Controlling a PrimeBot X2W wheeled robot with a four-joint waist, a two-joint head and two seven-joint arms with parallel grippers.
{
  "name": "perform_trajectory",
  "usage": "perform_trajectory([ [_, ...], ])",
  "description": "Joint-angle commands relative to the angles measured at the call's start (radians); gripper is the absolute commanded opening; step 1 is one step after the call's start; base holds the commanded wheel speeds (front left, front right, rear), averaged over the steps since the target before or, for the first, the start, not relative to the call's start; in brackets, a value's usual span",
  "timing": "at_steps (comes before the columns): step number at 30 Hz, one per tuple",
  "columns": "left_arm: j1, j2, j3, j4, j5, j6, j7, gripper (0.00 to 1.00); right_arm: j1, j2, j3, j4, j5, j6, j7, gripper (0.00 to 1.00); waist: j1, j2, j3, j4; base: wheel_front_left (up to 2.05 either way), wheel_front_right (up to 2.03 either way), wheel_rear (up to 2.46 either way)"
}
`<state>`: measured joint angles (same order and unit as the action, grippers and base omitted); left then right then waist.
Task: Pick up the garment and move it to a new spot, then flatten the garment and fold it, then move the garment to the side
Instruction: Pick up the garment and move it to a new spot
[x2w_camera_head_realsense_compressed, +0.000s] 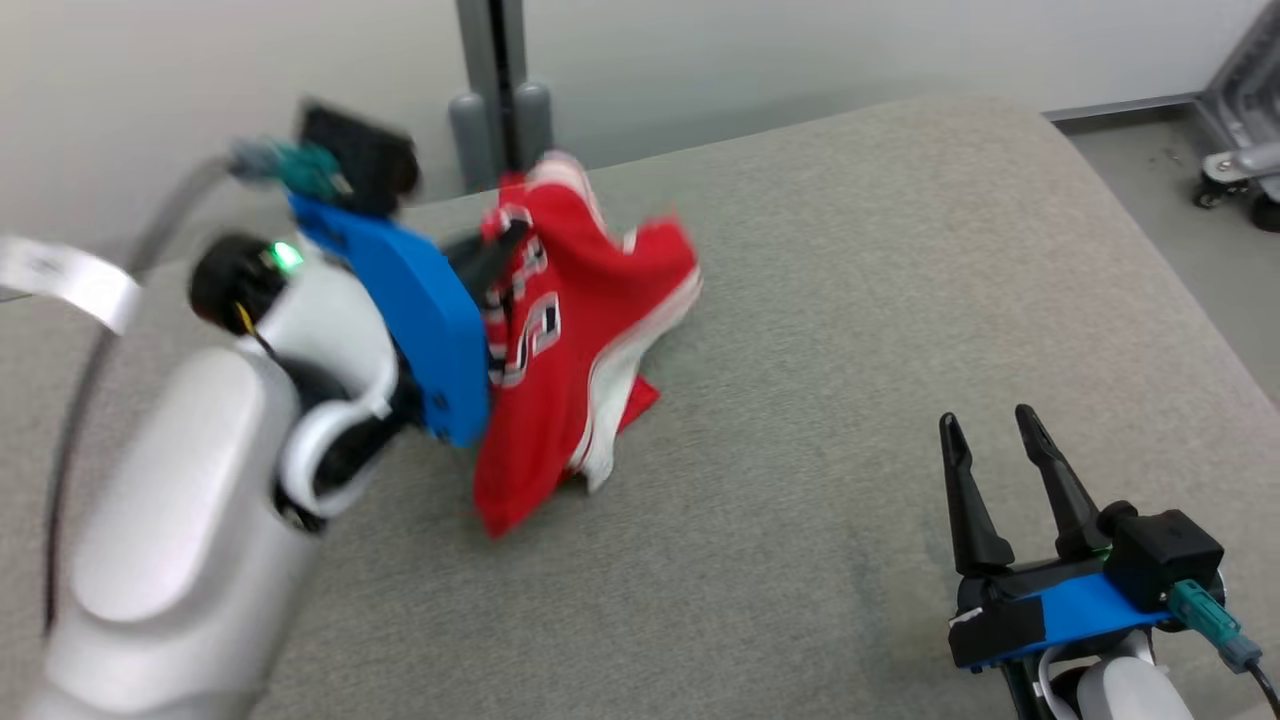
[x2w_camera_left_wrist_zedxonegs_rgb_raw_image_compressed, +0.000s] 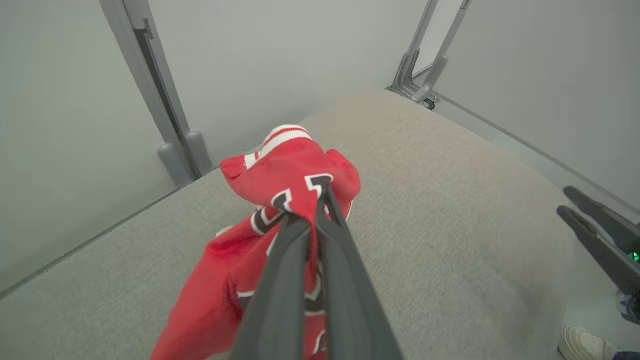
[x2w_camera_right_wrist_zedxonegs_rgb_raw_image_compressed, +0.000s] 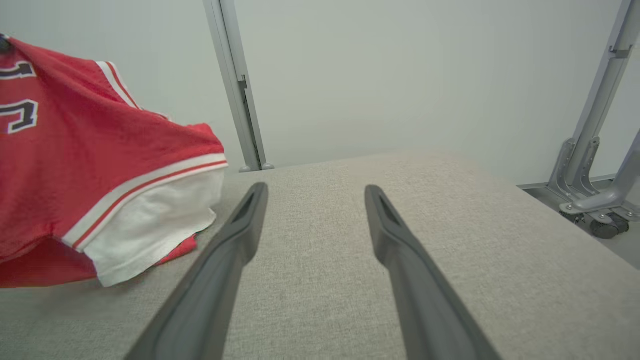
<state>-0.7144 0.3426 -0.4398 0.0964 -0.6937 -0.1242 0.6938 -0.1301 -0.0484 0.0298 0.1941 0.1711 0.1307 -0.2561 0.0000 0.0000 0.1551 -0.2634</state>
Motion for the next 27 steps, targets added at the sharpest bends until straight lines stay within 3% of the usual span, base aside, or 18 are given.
perform_trajectory([
  [1, 0.047, 0.008, -0.060, 0.026, 0.012, -0.007, -0.057, 0.00, 0.003, -0.004, 0.008, 0.002, 0.011, 0.000, 0.000, 1.00, 0.0000, 0.0000, -0.012, -0.033, 0.00, 0.00, 0.00],
  [3, 0.092, 0.016, -0.119, 0.082, 0.033, -0.007, -0.130, 0.00, 0.000, -0.004, 0.012, 0.005, 0.016, 0.000, -0.001, 1.00, 0.0000, 0.0000, -0.015, -0.050, 0.00, 0.00, 0.00],
  [4, 0.109, 0.017, -0.145, 0.111, 0.052, -0.007, -0.173, 0.55, 0.001, -0.004, 0.013, 0.008, 0.018, 0.000, -0.001, 1.00, 0.0000, 0.0000, -0.019, -0.056, 0.00, 0.00, 0.00],
  [5, 0.129, 0.013, -0.170, 0.147, 0.068, -0.007, -0.212, 1.00, 0.003, -0.003, 0.014, 0.009, 0.019, 0.000, -0.001, 1.00, 0.0000, 0.0000, -0.023, -0.061, 0.00, 0.00, 0.00],
  [11, 0.212, -0.064, -0.191, 0.320, 0.086, 0.002, -0.425, 1.00, 0.021, -0.004, -0.002, 0.006, -0.003, 0.000, 0.015, 1.00, 0.0000, 0.0000, -0.063, -0.050, 0.00, 0.00, 0.00],
  [16, 0.281, -0.104, -0.123, 0.324, 0.059, 0.031, -0.641, 1.00, 0.049, -0.004, -0.018, -0.015, -0.022, 0.000, 0.036, 1.00, 0.0000, 0.0000, -0.097, 0.001, 0.00, 0.00, 0.00],
  [22, 0.394, -0.091, -0.044, 0.274, 0.071, 0.091, -0.874, 1.00, 0.081, -0.004, -0.033, -0.048, -0.034, 0.000, 0.066, 1.00, 0.0000, 0.0000, -0.109, 0.087, 0.00, 0.00, 0.00],
  [27, 0.483, -0.063, 0.030, 0.239, 0.114, 0.146, -0.954, 1.00, 0.098, -0.004, -0.045, -0.068, -0.047, 0.000, 0.087, 1.00, 0.0000, 0.0000, -0.117, 0.141, 0.00, 0.00, 0.00],
])
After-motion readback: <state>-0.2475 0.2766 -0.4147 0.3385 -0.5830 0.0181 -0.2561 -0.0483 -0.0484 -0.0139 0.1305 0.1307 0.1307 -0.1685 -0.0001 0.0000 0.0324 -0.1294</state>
